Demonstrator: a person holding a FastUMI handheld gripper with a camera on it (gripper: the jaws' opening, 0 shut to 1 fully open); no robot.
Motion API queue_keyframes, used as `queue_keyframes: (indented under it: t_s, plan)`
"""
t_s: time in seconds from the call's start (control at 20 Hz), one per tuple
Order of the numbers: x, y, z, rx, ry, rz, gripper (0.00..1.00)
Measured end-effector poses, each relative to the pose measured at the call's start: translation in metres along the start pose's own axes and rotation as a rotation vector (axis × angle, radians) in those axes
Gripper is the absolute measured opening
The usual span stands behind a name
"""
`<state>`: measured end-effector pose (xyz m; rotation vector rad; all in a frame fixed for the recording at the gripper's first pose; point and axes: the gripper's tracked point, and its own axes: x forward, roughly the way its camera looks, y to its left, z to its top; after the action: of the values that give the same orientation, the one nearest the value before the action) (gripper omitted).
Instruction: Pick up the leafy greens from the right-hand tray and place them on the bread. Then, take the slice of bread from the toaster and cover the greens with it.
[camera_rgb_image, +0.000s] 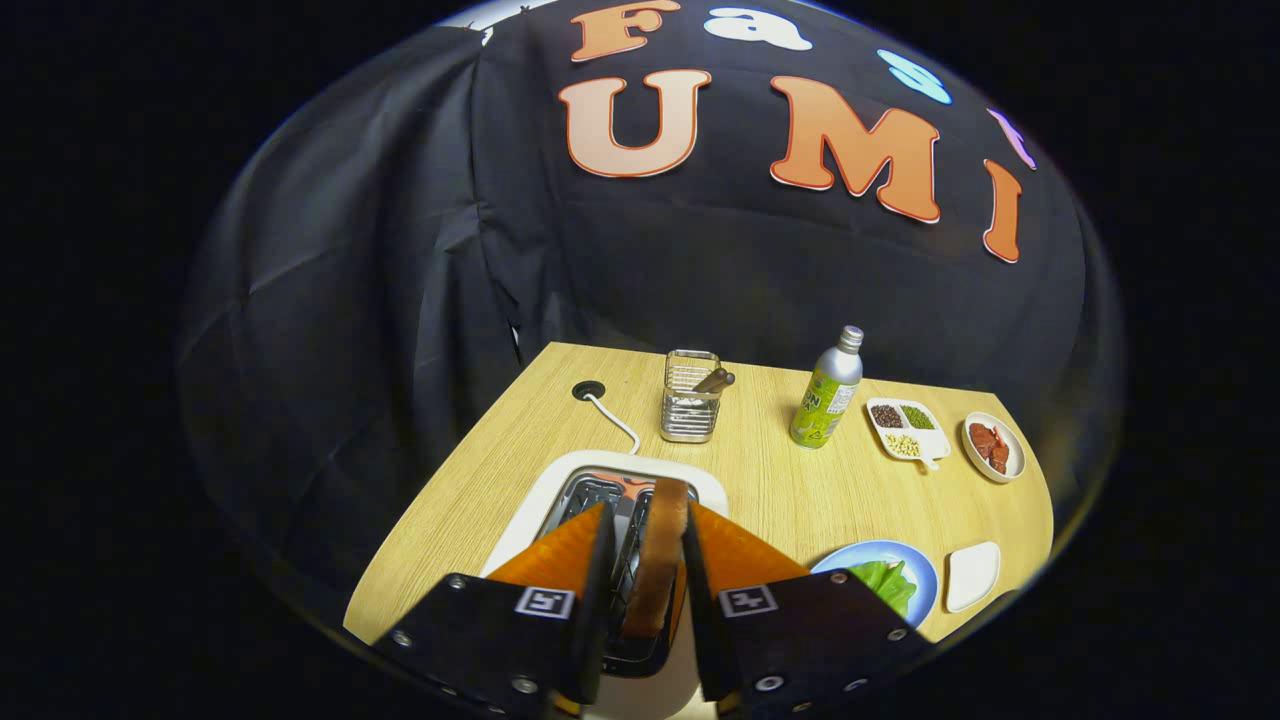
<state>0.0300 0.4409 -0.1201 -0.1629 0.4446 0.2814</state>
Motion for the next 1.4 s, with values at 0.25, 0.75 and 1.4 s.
queue_keyframes:
  t_s: [0.25, 0.75, 1.4]
  plan:
    - [-0.004, -0.001, 0.004, 0.004, -0.018, -0.023, 0.06]
    - [-0.037, -0.012, 0.052, 0.126, -0.097, 0.022, 0.06]
    - [-0.068, -0.083, 0.067, 0.161, -0.161, 0.007, 0.06]
